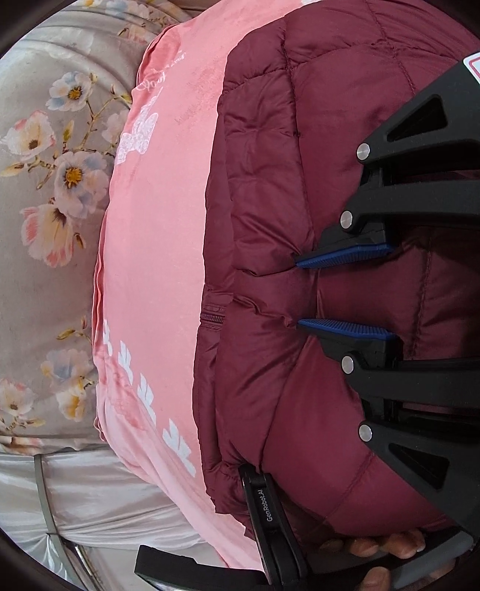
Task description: Fold large clothes
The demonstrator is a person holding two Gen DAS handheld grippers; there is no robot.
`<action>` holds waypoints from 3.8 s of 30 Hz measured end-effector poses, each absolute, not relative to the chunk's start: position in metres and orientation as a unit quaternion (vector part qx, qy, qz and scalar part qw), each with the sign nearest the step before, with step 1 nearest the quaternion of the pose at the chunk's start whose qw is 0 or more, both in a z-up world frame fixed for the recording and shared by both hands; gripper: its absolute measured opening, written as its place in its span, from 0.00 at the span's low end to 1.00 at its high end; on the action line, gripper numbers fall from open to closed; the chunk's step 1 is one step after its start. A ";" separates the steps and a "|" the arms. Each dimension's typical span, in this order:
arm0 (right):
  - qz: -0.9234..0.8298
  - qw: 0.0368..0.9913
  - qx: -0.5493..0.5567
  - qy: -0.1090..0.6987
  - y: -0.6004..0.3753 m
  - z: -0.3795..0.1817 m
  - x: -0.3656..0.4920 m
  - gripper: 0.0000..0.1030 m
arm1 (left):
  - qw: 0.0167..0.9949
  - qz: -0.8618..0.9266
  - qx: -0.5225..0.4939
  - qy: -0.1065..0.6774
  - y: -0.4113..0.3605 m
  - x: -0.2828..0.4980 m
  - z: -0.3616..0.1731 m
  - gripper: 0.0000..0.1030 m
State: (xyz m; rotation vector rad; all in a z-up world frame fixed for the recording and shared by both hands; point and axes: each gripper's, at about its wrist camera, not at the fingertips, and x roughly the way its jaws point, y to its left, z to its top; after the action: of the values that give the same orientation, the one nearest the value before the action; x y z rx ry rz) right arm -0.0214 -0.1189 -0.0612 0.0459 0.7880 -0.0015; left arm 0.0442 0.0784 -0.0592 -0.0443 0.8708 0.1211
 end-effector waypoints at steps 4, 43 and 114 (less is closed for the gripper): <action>-0.002 0.927 0.035 0.373 -0.118 -0.042 -0.034 0.28 | 0.902 0.044 -0.050 0.427 0.089 0.040 -0.051 0.66; 0.051 0.921 0.046 0.384 -0.086 -0.037 -0.109 0.28 | 0.843 -0.055 -0.231 0.483 0.172 -0.026 -0.036 0.19; -0.170 0.930 0.174 0.277 -0.350 0.033 -0.235 0.32 | 0.822 -0.353 0.022 0.445 -0.232 -0.073 0.014 0.44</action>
State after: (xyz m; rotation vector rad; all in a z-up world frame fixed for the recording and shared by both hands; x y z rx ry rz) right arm -0.2350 -0.3496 0.0330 0.3562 0.5665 -0.3479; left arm -0.0731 -0.2323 0.0144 0.0478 0.9475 -0.7519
